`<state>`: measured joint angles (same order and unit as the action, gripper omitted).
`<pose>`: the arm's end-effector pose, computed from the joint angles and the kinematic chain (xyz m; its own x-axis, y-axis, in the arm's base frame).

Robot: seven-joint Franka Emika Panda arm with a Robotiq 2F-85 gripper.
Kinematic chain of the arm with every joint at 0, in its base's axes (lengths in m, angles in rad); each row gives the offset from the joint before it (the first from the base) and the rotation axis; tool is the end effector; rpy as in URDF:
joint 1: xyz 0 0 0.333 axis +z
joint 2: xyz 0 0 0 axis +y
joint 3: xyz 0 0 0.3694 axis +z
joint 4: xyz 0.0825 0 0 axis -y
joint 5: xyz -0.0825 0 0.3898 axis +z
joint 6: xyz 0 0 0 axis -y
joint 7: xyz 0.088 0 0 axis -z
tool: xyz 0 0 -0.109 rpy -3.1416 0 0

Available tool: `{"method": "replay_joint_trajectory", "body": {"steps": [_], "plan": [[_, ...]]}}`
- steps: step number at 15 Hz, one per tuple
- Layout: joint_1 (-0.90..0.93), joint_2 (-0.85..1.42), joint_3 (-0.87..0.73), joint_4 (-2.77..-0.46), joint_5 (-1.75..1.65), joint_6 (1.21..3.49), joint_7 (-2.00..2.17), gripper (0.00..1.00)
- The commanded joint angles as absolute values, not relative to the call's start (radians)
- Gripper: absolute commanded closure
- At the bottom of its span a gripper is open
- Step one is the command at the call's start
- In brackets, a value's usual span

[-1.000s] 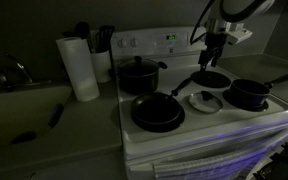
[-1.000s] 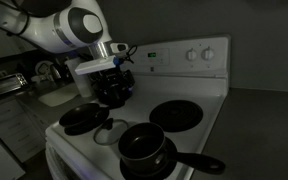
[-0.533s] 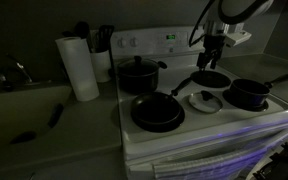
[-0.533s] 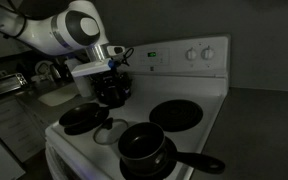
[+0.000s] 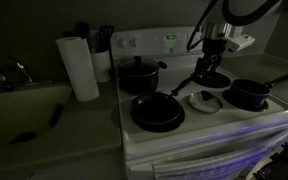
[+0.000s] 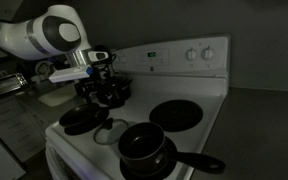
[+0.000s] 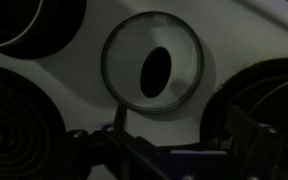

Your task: Take the lid from the stove and put it on the right black pot

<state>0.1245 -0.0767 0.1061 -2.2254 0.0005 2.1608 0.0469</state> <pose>0.5011 0.1185 0.4556 0.9832 0.1822 0.0120 0.1821 -0.9833 0.0071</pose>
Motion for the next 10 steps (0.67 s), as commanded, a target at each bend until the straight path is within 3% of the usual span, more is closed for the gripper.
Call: {"method": "replay_joint_trajectory", "body": {"steps": [1, 7, 10], "plan": [[0.129, -0.164, 0.123, -2.362, -0.002, 2.259, 0.092, 0.0], [0.104, -0.134, 0.147, -2.423, -0.208, 2.37, 0.324, 0.0], [0.099, -0.142, 0.132, -2.49, -0.217, 2.619, 0.328, 0.0]]}}
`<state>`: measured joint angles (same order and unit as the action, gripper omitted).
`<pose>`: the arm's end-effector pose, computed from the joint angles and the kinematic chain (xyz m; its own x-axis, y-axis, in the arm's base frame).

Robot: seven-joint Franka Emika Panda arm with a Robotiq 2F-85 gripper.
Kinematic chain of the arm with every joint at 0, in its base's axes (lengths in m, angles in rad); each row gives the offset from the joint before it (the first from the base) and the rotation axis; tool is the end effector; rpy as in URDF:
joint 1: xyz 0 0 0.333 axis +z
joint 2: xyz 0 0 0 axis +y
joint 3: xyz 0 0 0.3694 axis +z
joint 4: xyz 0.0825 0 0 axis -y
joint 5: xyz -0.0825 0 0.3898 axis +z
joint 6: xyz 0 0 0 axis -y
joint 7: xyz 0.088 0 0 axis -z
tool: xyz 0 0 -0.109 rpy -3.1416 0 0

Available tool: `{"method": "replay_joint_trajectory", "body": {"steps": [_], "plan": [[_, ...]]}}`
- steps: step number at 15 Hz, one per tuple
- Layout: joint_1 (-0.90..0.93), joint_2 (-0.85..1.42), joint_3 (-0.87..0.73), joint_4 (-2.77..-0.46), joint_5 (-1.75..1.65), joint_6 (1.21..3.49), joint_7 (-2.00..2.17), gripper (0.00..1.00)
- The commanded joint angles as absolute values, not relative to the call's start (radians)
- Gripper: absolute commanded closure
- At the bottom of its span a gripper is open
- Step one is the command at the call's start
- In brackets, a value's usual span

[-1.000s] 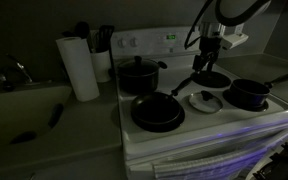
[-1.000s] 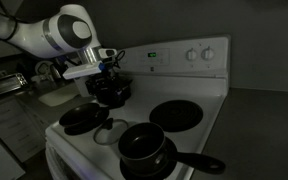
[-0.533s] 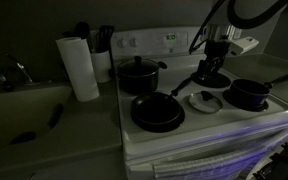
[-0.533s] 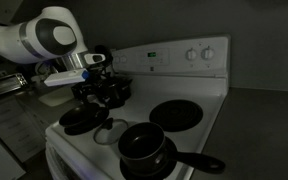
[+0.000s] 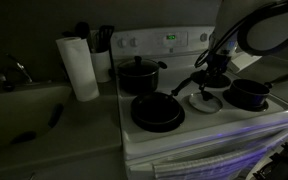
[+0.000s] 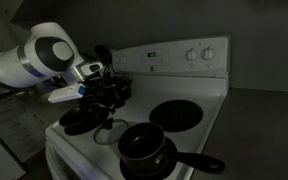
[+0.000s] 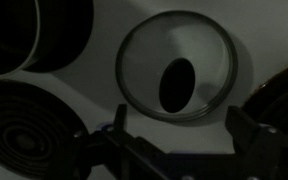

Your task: Take the lid from the stove and put it on the right black pot

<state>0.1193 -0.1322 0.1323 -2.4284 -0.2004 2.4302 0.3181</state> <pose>0.4663 0.1199 0.4164 0.9827 0.0858 0.1644 0.0663 -0.9905 0.1204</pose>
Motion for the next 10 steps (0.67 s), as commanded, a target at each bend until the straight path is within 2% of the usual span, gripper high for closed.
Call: {"method": "replay_joint_trajectory", "body": {"steps": [1, 4, 10], "plan": [[0.097, -0.138, 0.129, -2.511, -0.204, 2.707, 0.321, 0.0], [0.096, -0.113, 0.124, -2.577, -0.15, 2.931, 0.301, 0.0], [0.197, -0.14, 0.121, -2.563, 0.206, 2.764, 0.116, 0.0]]}}
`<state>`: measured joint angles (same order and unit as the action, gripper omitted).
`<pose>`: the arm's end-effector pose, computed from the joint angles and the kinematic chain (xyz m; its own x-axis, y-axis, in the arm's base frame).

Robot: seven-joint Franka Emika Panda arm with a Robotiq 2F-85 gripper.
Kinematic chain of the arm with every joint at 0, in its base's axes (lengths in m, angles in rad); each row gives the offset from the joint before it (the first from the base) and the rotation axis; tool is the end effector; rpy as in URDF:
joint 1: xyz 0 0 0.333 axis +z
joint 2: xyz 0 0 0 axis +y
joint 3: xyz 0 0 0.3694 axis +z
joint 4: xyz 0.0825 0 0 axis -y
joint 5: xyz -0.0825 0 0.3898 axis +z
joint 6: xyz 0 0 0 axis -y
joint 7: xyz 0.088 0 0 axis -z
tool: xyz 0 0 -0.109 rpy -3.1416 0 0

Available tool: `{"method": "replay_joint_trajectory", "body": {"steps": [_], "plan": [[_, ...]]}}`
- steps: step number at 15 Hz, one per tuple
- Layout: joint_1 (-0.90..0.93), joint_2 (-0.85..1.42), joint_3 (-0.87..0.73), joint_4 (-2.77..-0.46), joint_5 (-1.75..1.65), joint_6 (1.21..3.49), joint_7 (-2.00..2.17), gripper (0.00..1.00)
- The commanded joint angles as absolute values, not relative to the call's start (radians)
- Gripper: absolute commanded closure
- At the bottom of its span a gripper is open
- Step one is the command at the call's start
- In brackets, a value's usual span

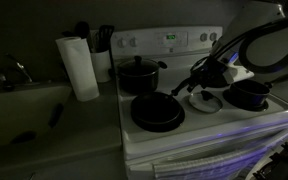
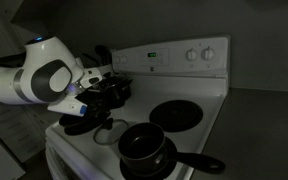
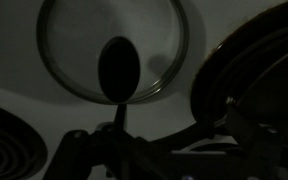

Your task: Take the lid from the stove and put it on the right black pot

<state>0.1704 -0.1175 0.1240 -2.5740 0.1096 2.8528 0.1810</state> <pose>0.4535 0.1319 0.3928 0.9302 -0.0080 0.3669 0.0399 -0.9916 -0.1228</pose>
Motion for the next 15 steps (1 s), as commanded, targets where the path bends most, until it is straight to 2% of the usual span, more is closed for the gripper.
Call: {"method": "replay_joint_trajectory", "body": {"steps": [1, 8, 15], "plan": [[0.19, -0.148, 0.123, -2.559, 0.202, 2.725, 0.124, 0.0], [0.13, -0.187, 0.131, -2.55, 0.027, 2.559, 0.182, 0.0], [0.091, -0.145, 0.119, -2.563, -0.021, 2.6, 0.196, 0.0]]}}
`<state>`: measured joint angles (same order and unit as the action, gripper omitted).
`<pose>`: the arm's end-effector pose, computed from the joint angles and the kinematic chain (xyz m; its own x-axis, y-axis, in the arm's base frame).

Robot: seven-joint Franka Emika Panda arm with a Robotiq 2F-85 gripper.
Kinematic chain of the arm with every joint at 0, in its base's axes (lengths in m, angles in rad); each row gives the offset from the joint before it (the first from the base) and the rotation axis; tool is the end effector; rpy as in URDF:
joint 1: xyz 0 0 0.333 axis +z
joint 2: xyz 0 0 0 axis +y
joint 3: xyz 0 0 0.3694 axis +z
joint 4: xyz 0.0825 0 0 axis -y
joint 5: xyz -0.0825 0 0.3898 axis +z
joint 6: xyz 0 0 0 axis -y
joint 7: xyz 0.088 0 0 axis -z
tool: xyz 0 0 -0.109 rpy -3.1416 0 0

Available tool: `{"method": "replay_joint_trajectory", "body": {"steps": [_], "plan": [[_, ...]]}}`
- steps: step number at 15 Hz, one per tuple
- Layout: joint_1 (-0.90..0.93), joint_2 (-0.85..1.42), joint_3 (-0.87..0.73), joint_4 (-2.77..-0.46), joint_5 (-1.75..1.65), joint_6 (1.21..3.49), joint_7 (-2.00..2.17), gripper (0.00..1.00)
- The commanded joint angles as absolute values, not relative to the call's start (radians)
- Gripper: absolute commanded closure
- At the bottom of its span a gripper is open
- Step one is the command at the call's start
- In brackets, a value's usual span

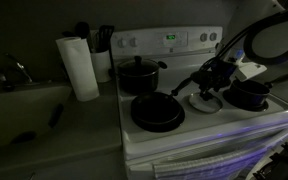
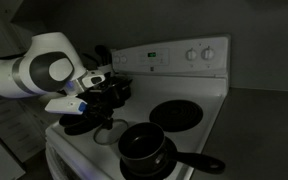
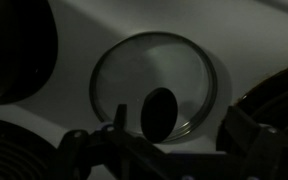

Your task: Take the lid from the stove and put it on the right black pot

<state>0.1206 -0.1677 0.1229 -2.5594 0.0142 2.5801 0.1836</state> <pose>0.4393 0.1093 0.3908 0.9817 0.0458 0.1851 0.0509 -0.9984 -0.0234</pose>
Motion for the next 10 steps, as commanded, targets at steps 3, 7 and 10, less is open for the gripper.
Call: {"method": "replay_joint_trajectory", "body": {"steps": [3, 7, 10], "plan": [[0.078, -0.125, 0.113, -2.561, -0.025, 2.619, 0.195, 0.0], [0.083, -0.1, 0.112, -2.545, -0.013, 2.633, 0.181, 0.0], [0.085, -0.09, 0.116, -2.541, -0.025, 2.666, 0.186, 0.0]]}}
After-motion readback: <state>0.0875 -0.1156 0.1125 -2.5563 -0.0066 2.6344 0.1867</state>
